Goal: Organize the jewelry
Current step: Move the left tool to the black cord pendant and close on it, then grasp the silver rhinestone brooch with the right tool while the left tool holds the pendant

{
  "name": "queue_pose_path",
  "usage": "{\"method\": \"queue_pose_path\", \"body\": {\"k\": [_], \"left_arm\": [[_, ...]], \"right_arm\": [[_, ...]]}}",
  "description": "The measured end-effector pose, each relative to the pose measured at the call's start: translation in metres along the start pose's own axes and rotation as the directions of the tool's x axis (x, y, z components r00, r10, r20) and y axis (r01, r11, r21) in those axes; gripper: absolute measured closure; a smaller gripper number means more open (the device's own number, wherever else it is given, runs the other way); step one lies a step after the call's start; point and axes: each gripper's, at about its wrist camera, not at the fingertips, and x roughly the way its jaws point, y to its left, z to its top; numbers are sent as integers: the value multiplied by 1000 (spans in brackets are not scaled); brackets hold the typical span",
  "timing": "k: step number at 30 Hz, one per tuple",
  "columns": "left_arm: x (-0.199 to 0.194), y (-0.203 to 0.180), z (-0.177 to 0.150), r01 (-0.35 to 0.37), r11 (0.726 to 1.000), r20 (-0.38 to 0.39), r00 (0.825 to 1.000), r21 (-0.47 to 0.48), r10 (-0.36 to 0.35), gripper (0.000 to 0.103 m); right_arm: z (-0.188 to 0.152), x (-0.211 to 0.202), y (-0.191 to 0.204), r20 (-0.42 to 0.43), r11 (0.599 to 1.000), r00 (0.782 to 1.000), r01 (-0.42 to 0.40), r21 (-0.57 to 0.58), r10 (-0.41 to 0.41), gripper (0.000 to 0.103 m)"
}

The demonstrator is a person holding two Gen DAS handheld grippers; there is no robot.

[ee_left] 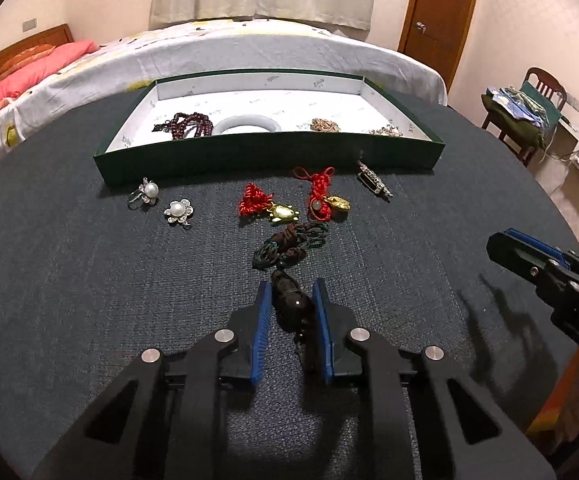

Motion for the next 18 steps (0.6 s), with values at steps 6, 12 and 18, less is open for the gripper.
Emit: {"method": "queue_pose_path", "body": {"k": [6, 12, 18], "left_arm": [[-3, 2, -1, 10, 1000, 2, 1000, 4, -10, 81], [-16, 8, 2, -10, 1000, 44, 999, 4, 9, 81], [-28, 17, 10, -39, 999, 85, 996, -7, 39, 81]], "right_arm": [[1, 1, 1, 1, 1000, 1000, 2, -3, -2, 74], [3, 2, 4, 1, 1000, 1000, -2, -6, 2, 74], [10, 8, 16, -4, 999, 1000, -21, -32, 21, 74]]}}
